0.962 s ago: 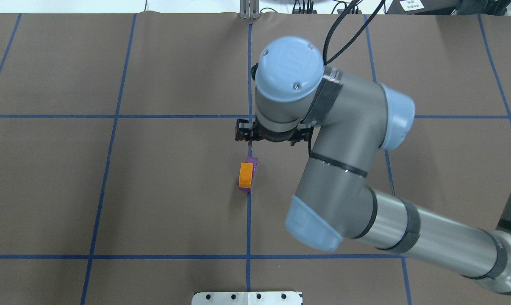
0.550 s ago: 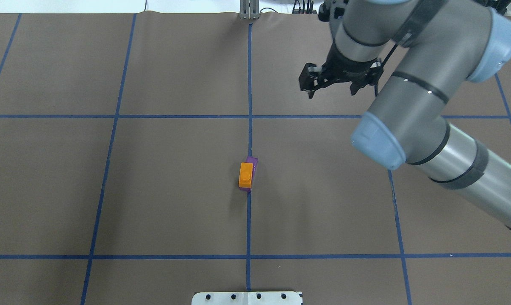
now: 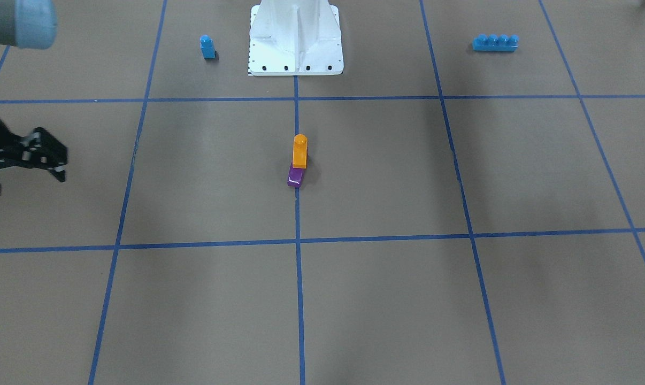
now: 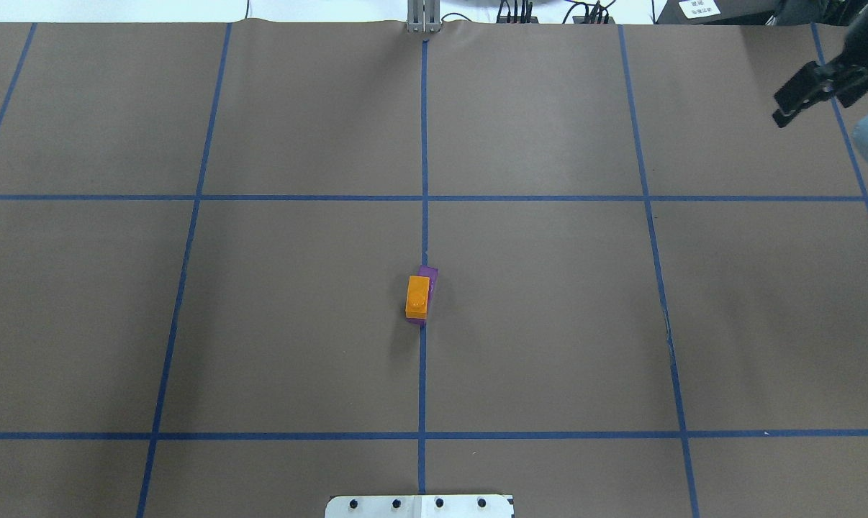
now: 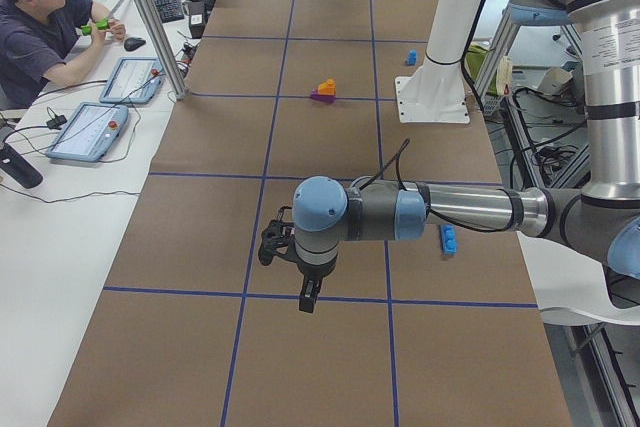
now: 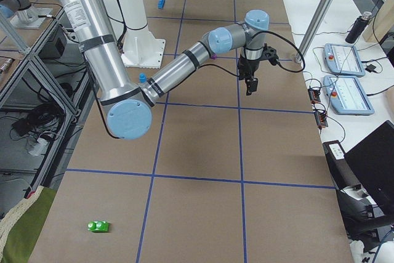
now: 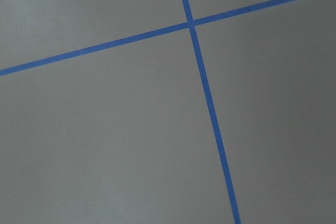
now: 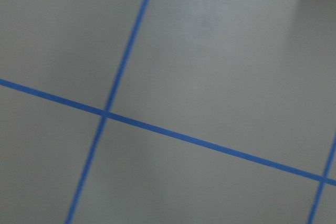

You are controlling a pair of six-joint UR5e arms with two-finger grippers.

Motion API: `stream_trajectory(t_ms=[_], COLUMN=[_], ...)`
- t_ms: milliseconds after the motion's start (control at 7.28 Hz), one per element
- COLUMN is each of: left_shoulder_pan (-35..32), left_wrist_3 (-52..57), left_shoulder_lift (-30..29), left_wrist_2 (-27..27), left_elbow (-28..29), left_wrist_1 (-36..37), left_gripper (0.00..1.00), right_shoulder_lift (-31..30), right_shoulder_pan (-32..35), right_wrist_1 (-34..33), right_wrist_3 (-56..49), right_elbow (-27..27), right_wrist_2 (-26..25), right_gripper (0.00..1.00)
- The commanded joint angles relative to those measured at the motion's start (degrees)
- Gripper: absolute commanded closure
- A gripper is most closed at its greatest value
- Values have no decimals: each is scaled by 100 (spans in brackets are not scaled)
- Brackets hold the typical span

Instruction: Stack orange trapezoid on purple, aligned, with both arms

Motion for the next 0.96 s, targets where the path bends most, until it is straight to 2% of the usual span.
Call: stream_trajectory(t_ms=[0, 275, 412, 550, 825], left_shoulder_pan=[-1, 7, -1, -1, 7], left_wrist_3=[-85, -76, -76, -76, -76], left_shoulder_lift=[38, 38, 56, 134, 135], left_wrist_2=[-46, -37, -37, -46, -37], left_elbow=[-67, -85, -85, -120, -85], left_wrist_1=[-15, -15, -6, -15, -15], left_gripper=[0, 0, 0, 0, 0], right_shoulder_lift=[-1041, -2042, -2691, -3089, -3252], right_shoulder_pan=[741, 1234, 1288, 1375, 1499], right_wrist_1=[282, 898, 1527, 2064, 2122], right_wrist_3=[-848, -1579, -1554, -1528, -1528], right_elbow=[-31, -129, -163, -198, -181], right_wrist_2=[17, 52, 52, 52, 52], right_gripper=[0, 0, 0, 0, 0])
